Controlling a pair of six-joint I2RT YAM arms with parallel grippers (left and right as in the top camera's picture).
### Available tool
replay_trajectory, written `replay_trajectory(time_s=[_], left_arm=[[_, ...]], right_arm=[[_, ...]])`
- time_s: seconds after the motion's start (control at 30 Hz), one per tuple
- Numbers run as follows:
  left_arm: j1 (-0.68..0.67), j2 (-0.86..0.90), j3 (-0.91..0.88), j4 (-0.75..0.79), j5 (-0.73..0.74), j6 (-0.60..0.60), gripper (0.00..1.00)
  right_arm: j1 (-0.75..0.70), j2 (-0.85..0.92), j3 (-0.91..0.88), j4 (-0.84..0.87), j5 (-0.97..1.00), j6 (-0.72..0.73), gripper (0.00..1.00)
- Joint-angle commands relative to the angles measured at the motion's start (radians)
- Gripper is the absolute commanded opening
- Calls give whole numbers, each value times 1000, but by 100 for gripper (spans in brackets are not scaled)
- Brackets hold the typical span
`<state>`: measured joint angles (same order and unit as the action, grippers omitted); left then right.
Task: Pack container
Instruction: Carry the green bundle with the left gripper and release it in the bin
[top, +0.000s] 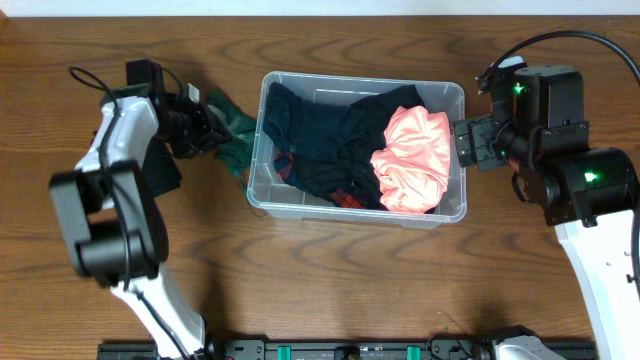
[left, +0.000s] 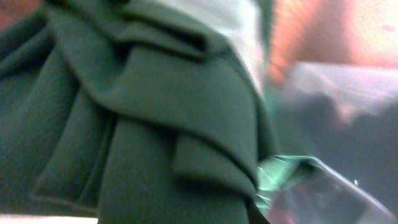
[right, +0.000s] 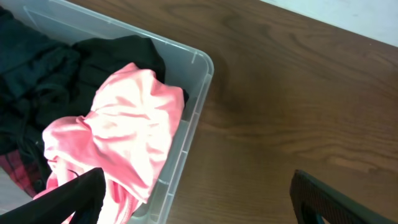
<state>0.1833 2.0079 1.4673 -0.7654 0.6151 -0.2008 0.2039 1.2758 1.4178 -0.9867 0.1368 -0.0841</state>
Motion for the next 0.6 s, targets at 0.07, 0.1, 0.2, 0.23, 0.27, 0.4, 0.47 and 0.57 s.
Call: replay_trajectory(time_s=[0.07,0.1,0.2,0.23,0.27,0.4,0.47,0.57], left_arm=[[-23,-336,10,-58,46,33,6],[-32,-394,10,-67,44,33,6],[-85,-542,10,-91,13,43,6],[-120,-592,10,-101,2,51,6],[-152,-625,10,-107,2,58,6],[-326,-690,10,-119,2,114,6],[-415,-681,10,-119,2,137,6],[-504,-633,10,-120,2,173,6]], right_arm=[[-44,4,-2,-5,9,9,93],[-47,6,-2,-5,8,10,93],[-46,18,-6,-5,-43,8,93],[-46,26,-8,-9,-68,2,93],[-46,35,-8,-14,-73,0,92],[-46,80,-8,-34,-73,1,90],[-46,97,-8,-35,-73,1,89],[-46,110,-8,-37,-74,1,88]])
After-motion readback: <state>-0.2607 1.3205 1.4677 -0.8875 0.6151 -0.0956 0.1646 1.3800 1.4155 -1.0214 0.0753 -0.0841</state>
